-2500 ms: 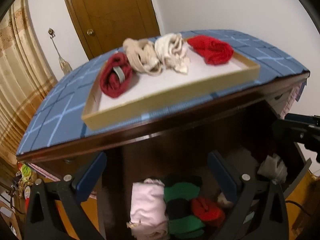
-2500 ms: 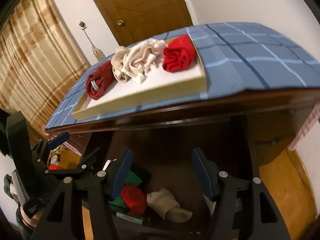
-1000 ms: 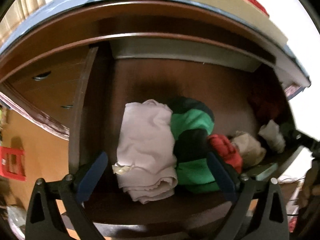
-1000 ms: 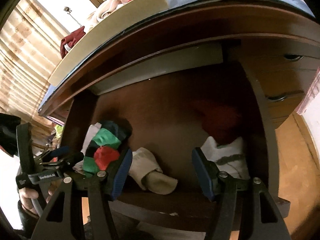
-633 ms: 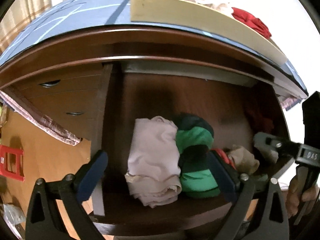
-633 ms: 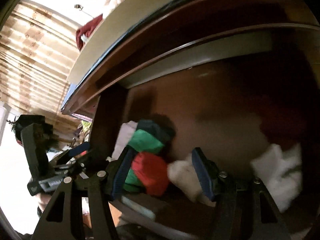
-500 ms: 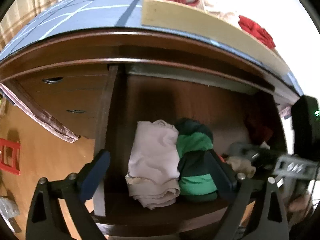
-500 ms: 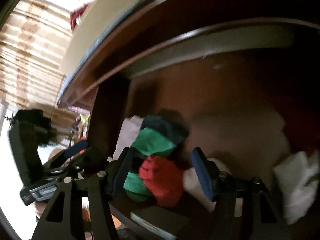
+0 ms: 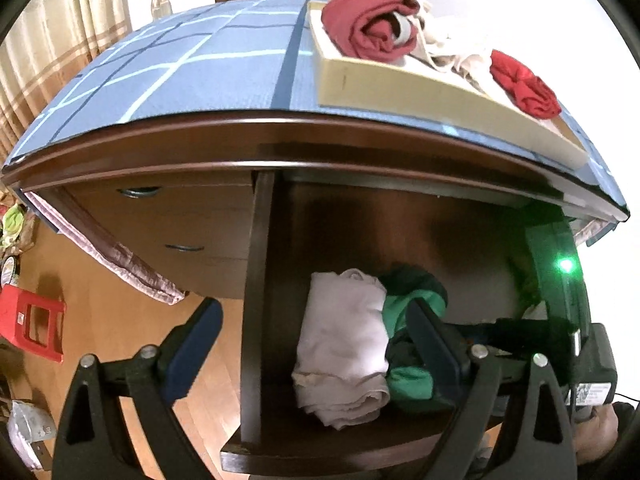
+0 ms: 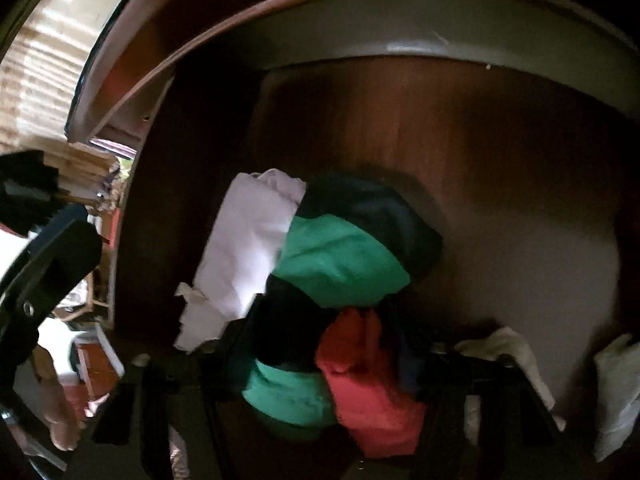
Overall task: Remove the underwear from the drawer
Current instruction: 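Grasp the pink underwear with the left gripper while the right gripper grasps the green-black striped item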
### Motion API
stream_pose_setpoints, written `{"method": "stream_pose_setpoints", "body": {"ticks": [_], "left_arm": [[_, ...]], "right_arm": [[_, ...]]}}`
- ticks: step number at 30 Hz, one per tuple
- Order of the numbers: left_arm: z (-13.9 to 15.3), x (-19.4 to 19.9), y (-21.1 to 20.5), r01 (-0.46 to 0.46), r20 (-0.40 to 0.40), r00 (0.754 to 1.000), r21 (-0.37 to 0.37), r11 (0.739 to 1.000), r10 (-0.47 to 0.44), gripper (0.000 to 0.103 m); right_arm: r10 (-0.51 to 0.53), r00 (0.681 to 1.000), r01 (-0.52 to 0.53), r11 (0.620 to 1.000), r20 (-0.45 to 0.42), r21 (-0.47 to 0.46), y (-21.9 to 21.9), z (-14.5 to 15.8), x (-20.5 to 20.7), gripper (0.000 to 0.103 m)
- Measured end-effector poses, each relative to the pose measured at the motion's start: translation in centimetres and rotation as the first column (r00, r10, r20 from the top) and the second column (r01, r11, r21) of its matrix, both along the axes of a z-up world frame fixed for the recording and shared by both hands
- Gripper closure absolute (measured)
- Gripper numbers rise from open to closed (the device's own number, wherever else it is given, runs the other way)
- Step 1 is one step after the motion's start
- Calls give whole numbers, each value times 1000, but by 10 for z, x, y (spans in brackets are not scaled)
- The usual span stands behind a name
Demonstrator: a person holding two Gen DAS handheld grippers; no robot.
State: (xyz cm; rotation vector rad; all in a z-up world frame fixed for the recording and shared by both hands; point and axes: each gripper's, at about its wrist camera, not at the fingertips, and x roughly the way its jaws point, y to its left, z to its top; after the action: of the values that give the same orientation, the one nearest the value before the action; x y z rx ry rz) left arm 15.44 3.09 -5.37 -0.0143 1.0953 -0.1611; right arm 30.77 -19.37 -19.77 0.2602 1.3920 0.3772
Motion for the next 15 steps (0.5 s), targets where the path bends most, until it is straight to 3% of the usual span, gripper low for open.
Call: {"method": "stream_pose_setpoints", "body": {"ticks": [3, 8, 15], "left_arm": [[-6, 0, -7, 23, -21, 1000, 7, 1000, -23, 9], [-16, 0, -35, 102, -55, 993, 39, 994, -100, 9], [-52, 11, -75, 175, -202, 969, 149, 973, -143, 8]], "right_arm": [[-34, 999, 34, 999, 25, -7, -13, 3, -5, 62], [-115, 985, 137, 975, 125, -177, -54, 18, -13, 65], [-183, 974, 197, 976, 135, -98, -94, 23, -22, 65]]}}
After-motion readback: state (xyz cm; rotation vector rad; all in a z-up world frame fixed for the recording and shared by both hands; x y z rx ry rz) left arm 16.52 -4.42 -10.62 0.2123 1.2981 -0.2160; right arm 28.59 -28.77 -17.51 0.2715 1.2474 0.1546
